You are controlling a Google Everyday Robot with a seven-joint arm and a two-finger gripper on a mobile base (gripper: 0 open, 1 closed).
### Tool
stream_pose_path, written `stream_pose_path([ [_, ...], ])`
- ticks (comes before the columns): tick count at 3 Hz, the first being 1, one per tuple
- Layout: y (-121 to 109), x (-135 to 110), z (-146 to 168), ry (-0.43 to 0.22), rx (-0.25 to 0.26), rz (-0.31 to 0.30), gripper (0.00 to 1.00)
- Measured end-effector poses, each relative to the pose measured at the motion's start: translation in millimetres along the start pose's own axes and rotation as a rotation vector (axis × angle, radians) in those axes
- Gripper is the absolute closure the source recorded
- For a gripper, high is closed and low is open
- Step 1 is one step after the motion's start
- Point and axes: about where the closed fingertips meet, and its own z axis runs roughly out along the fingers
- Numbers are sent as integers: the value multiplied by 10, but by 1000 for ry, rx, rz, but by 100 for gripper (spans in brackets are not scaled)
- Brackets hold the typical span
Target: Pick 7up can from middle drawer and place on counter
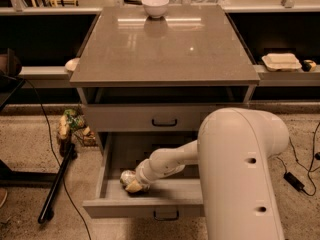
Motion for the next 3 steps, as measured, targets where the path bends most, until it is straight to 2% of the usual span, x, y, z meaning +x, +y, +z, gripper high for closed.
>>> stream_pose_path([
  [1, 98, -147, -376, -69, 36, -67, 87],
  [2, 289, -451, -1009, -161, 55, -165, 100],
  [3, 382, -762, -1650, -249, 53, -252, 100],
])
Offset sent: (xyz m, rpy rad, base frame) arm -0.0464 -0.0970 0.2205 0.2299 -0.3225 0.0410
